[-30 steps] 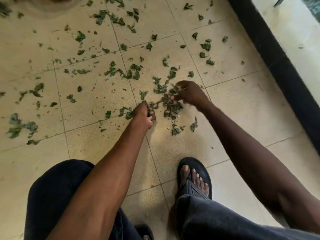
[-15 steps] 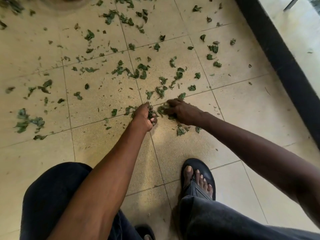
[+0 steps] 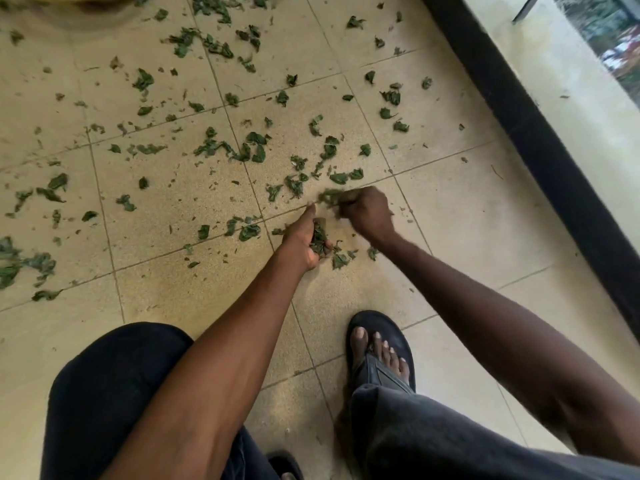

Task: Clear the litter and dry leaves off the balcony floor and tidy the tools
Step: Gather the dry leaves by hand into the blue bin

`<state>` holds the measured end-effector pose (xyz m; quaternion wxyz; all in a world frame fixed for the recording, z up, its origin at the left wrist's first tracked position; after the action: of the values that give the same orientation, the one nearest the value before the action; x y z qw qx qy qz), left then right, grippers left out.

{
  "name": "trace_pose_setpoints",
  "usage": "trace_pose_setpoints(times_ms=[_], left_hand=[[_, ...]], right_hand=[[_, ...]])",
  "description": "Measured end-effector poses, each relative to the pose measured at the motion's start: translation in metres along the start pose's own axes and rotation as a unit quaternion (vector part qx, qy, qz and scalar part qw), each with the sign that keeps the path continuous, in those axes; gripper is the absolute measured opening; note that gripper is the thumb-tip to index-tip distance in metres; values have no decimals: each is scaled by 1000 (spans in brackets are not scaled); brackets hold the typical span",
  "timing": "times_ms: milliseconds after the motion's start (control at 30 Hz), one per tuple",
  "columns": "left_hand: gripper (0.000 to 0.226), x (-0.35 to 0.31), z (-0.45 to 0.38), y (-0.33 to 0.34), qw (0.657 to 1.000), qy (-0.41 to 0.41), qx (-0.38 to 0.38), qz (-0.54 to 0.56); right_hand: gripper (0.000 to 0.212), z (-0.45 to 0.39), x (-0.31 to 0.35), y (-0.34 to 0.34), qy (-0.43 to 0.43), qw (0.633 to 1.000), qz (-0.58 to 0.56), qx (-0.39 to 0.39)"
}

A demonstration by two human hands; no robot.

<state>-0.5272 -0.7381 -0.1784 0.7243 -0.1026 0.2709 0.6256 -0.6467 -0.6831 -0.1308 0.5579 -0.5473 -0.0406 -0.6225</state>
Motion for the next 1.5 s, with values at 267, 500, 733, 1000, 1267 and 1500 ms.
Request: trace_pose_setpoints(times_ms=[267, 500, 733, 1000, 1267, 1500], left_hand=[[29, 0, 1, 15, 997, -14, 52, 52], [13, -7, 1, 15, 999, 22, 29, 10], [19, -15, 2, 17, 996, 48, 43, 57], [19, -15, 2, 12, 998, 49, 17, 43], [22, -24, 2, 1, 997, 53, 11, 62], [22, -35, 4, -15, 995, 68, 11, 77]], right_hand=[[20, 53, 15, 28, -80, 991, 99, -41], [9, 41, 3, -2, -43, 997, -8, 59], [64, -10, -77, -47, 74, 994, 45, -62], [71, 16, -72, 12, -65, 982, 175, 38], [88, 46, -98, 35, 284, 949, 48, -132], [85, 7, -54, 68, 21, 989, 137, -51]])
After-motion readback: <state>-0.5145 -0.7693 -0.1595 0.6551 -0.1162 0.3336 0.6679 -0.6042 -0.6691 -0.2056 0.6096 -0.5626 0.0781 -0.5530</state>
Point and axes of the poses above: each hand's wrist, its own z-axis away from the middle knuckle, its own y-axis out of the palm, x = y × z, the point moved 3 cm from there along -z, towards the middle knuckle, and after that the axes turned 10 degrees about y, right-handed, at the moved point
